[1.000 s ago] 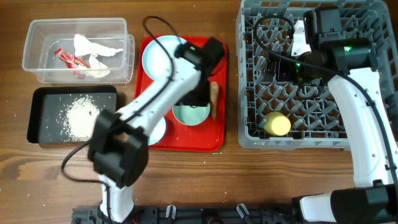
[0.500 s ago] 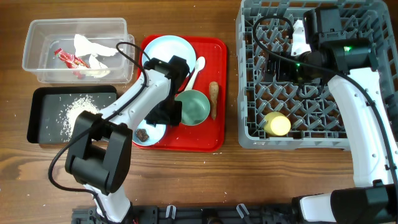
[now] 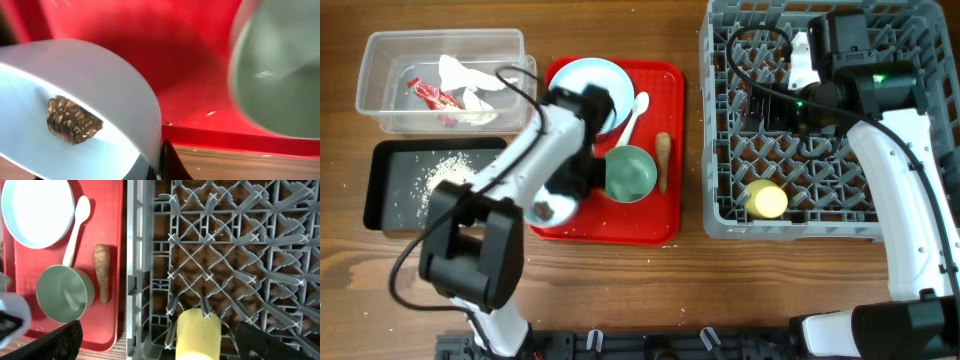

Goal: Sort waste into correct bins and load items into the dishwasher rack

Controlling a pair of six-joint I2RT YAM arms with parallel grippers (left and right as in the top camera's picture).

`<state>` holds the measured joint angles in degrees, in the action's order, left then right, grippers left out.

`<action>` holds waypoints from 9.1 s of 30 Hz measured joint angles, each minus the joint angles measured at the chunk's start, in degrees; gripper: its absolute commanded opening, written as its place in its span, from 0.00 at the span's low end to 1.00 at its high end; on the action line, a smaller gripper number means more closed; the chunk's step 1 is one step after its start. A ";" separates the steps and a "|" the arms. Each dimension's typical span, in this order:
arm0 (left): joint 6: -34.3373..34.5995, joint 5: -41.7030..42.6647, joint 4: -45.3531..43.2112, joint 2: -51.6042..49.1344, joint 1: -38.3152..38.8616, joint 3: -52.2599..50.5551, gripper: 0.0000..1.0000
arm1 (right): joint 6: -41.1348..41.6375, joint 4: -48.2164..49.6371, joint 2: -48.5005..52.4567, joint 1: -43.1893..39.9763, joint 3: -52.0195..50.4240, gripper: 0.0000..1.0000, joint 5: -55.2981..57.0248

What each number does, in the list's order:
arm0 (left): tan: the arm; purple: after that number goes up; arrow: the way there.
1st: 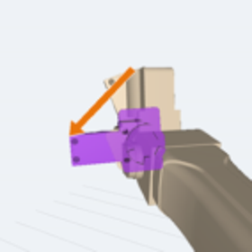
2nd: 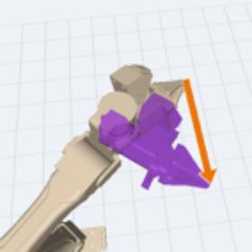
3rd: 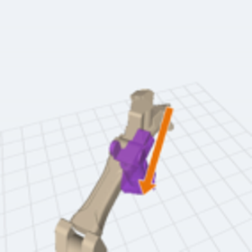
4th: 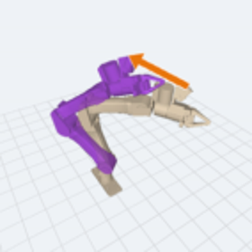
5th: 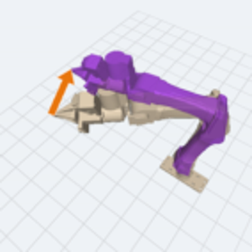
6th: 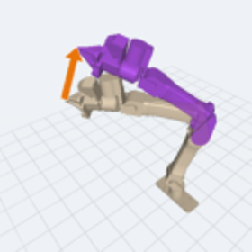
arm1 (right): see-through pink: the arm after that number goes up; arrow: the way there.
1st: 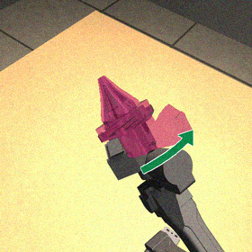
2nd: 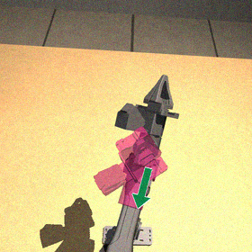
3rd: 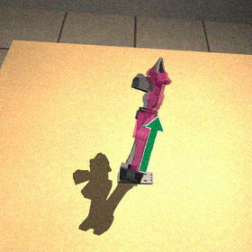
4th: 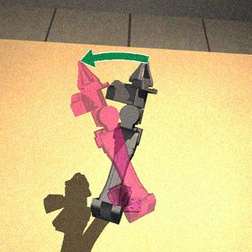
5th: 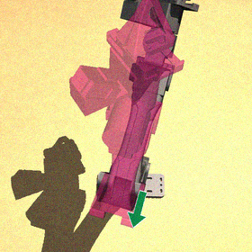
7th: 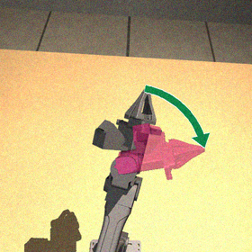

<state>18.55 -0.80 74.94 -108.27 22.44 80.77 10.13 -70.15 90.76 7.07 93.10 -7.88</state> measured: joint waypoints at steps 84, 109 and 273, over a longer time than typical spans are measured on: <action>-20.06 3.17 -31.85 -4.79 -0.57 9.40 0.64 | 0.02 3.34 0.00 0.00 -0.02 0.99 -0.26; 4.76 3.85 -24.74 3.87 -23.08 12.24 0.67 | 24.94 40.04 26.99 21.46 0.00 0.57 -8.22; 5.81 2.75 -22.91 6.84 -29.20 12.92 1.00 | -1.51 33.40 15.67 21.84 -0.87 0.71 -10.12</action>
<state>24.36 1.96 52.03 -101.43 -6.76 93.69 8.62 -36.75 106.43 28.91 92.23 -18.00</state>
